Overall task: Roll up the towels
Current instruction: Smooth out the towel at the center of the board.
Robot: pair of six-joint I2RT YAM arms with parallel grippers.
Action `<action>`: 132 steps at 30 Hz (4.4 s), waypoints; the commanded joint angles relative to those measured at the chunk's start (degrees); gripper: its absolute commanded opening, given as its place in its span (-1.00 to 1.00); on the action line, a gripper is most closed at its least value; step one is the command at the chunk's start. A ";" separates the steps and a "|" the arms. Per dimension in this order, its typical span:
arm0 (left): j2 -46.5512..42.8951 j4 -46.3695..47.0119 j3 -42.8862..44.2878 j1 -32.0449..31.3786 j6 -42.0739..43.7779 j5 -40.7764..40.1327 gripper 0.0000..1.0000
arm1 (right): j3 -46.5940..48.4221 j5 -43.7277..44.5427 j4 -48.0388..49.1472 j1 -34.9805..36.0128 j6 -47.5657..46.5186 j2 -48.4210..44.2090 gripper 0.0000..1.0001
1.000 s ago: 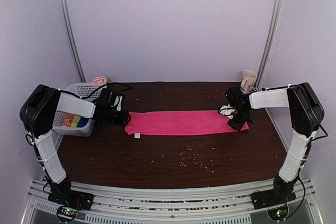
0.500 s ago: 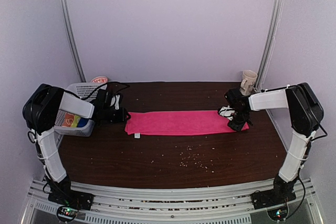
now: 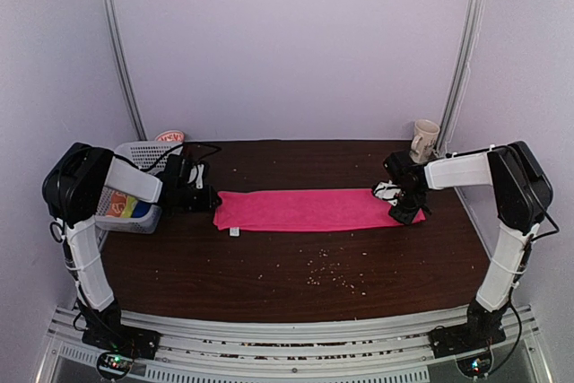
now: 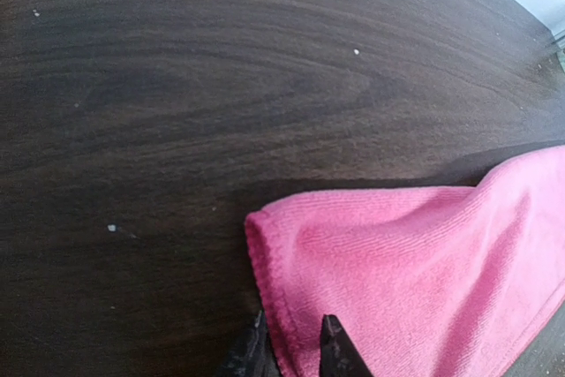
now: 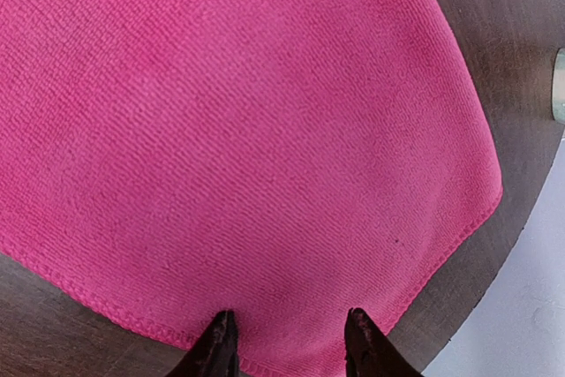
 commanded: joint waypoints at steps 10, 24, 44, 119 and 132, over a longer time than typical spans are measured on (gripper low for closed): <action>0.38 3.71 1.30 1.05 -0.11 -1.46 -0.59 | -1.59 0.04 0.28 0.25 0.29 2.90 -0.15; 2.84 6.38 2.46 1.42 -0.47 2.63 -1.00 | -1.54 -0.03 -0.04 0.49 0.31 3.58 -0.16; 2.00 1.78 7.11 1.41 2.39 -5.53 -1.00 | -1.50 0.37 -0.72 1.14 0.18 5.24 -0.17; -8.89 -1.28 -11.13 -11.37 1.00 -14.78 -0.39 | -1.92 -0.37 -0.54 1.68 0.40 3.71 -0.16; -10.13 -2.92 -11.31 -11.38 1.17 -15.99 -0.74 | -1.81 -0.36 -0.58 1.63 0.40 3.99 -0.16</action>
